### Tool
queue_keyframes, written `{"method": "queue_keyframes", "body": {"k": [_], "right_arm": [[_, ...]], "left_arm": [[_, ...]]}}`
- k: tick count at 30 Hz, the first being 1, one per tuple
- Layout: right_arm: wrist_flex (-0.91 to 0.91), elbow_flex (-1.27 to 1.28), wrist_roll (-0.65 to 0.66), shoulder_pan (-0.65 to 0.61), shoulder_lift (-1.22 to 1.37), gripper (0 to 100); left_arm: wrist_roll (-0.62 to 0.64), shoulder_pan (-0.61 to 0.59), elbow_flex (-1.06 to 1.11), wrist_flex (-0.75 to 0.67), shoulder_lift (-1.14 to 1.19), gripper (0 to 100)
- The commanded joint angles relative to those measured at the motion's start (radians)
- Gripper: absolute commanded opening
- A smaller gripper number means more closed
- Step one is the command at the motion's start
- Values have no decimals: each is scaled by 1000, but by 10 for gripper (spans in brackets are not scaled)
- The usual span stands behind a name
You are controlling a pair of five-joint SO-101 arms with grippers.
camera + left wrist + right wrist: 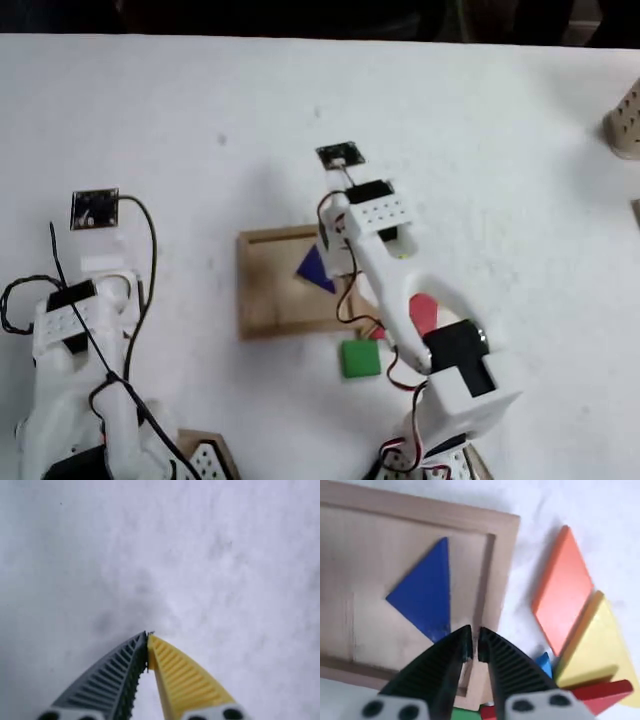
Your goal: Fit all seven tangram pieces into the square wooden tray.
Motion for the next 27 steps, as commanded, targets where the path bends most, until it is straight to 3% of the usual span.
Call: {"method": "queue_keyframes", "body": {"k": [1, 16, 27], "right_arm": [[-12, -46, 29, -22, -61, 19], [-120, 2, 32, -119, 96, 19], [-145, -11, 15, -186, -2, 19]], "left_arm": [[-8, -5, -2, -29, -27, 20], [-8, -5, -2, -29, -27, 20], [-8, -5, -2, -29, -27, 20]]}}
